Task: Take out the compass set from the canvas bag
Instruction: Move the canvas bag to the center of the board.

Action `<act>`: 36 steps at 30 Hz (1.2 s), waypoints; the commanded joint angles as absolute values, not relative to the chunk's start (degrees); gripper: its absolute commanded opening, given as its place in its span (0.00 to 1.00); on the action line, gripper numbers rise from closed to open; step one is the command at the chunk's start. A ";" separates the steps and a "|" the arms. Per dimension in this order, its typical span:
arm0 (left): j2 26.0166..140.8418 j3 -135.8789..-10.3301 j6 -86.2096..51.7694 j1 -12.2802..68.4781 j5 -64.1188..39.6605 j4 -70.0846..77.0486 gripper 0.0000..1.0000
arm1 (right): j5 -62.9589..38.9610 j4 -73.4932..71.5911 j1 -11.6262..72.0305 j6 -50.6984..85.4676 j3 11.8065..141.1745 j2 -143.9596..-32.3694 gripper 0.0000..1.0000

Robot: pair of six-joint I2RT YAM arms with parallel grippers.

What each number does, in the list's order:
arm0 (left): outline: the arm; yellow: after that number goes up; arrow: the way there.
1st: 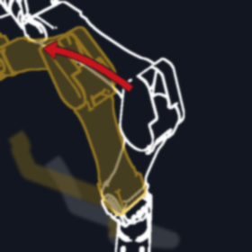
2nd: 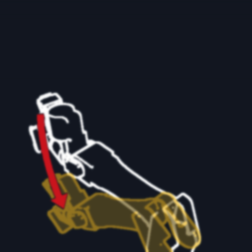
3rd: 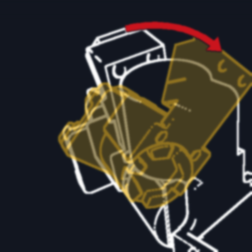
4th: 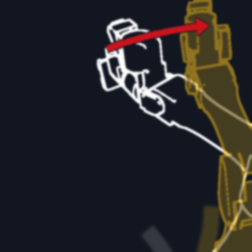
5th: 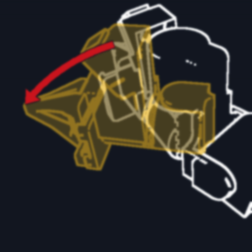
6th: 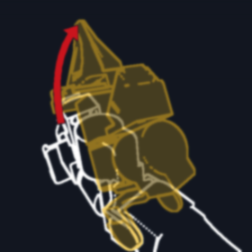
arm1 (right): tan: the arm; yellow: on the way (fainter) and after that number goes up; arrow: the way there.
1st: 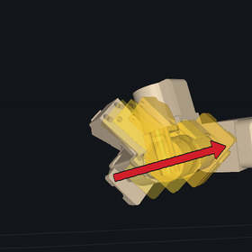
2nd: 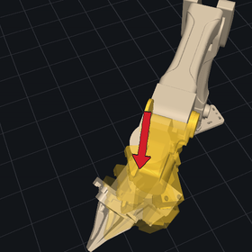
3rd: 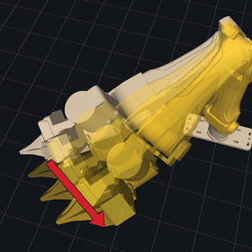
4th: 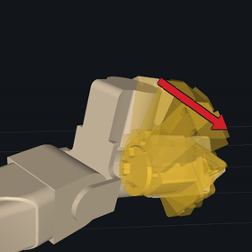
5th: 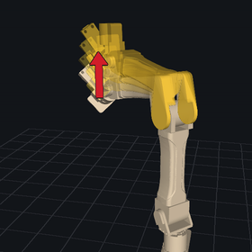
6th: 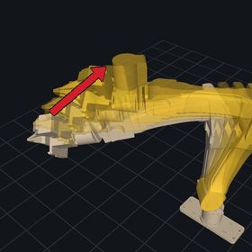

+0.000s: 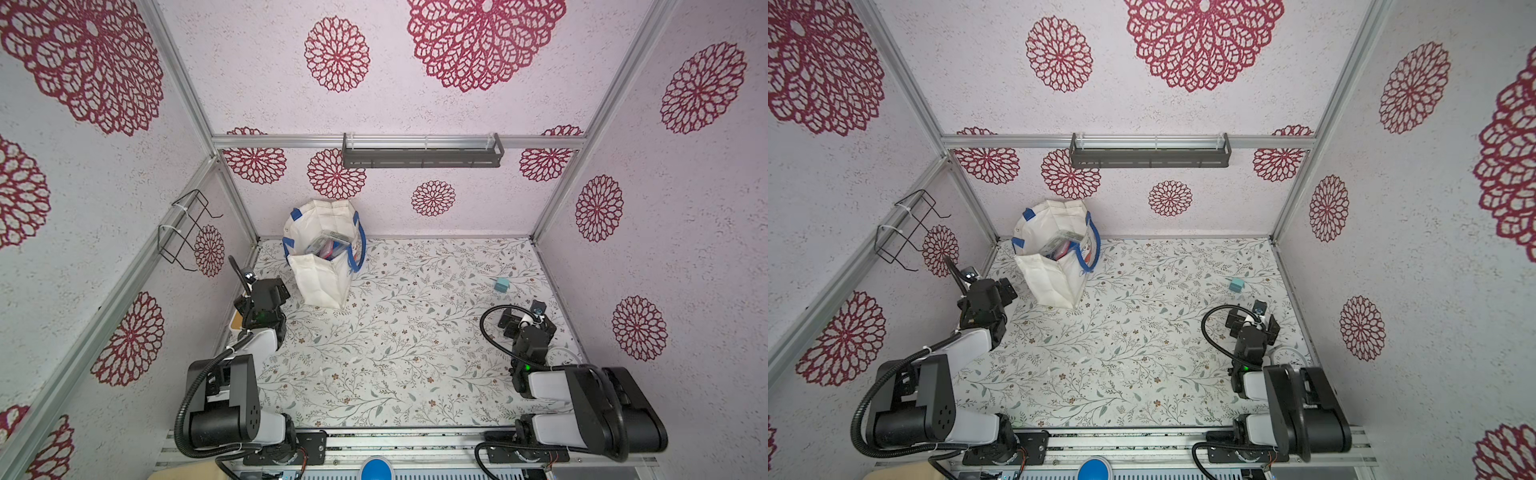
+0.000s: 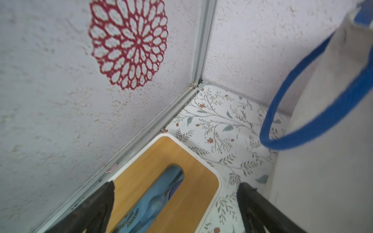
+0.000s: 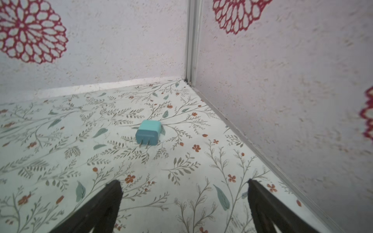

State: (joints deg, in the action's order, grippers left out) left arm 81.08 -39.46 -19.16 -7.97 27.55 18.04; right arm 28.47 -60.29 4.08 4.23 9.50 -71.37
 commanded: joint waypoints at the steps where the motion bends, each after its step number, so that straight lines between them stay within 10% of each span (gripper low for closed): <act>1: 76.36 -41.13 -25.41 -8.40 27.01 2.69 0.97 | 34.64 -45.86 4.36 6.69 14.29 -61.49 0.99; 11: 63.69 -52.86 -37.01 -8.44 22.26 -19.33 0.97 | 32.80 2.36 4.57 20.89 36.57 -44.75 0.99; 36: 79.55 -83.11 -48.78 -16.40 -9.44 -37.76 0.98 | 12.63 54.74 5.99 27.37 96.99 -80.60 0.99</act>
